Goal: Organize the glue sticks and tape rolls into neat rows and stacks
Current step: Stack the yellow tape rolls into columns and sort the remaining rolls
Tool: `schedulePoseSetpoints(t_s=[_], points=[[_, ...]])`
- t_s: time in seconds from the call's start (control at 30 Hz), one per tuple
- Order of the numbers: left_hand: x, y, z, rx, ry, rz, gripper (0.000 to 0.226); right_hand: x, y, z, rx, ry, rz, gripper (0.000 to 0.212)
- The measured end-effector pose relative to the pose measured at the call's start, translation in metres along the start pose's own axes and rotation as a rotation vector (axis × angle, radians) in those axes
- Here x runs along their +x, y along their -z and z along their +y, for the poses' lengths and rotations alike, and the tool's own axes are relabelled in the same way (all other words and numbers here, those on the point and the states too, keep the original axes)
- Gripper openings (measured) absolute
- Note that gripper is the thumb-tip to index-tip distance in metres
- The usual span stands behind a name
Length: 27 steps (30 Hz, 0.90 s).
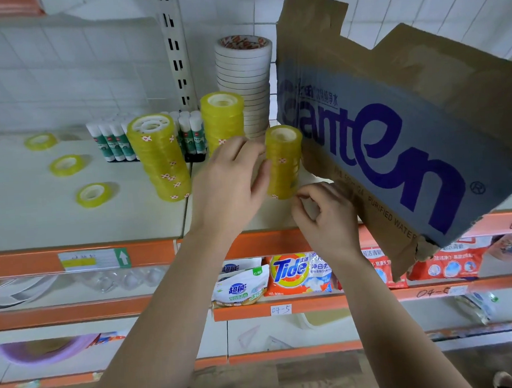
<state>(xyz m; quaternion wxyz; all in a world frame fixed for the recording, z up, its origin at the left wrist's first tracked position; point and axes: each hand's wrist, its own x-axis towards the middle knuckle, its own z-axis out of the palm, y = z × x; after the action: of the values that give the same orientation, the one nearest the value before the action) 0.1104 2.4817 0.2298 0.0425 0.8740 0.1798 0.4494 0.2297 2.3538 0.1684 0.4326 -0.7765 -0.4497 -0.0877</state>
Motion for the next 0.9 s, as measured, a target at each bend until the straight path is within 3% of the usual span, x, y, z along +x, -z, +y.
schedulePoseSetpoints(t_s=[0.27,0.47,0.7,0.9], points=[[-0.048,0.05,-0.063,0.201,0.094,-0.143,0.014,0.008,-0.029,-0.05,0.085,0.163,0.038,0.017],[-0.086,0.11,-0.128,0.339,0.225,-0.124,0.018,0.01,-0.085,-0.123,0.142,0.316,-0.03,0.015],[-0.127,0.188,-0.216,0.368,0.352,-0.104,0.024,0.004,-0.17,-0.206,0.19,0.373,-0.1,0.015],[-0.146,0.25,-0.291,0.358,0.356,-0.113,0.027,-0.001,-0.237,-0.278,0.18,0.322,-0.107,0.006]])
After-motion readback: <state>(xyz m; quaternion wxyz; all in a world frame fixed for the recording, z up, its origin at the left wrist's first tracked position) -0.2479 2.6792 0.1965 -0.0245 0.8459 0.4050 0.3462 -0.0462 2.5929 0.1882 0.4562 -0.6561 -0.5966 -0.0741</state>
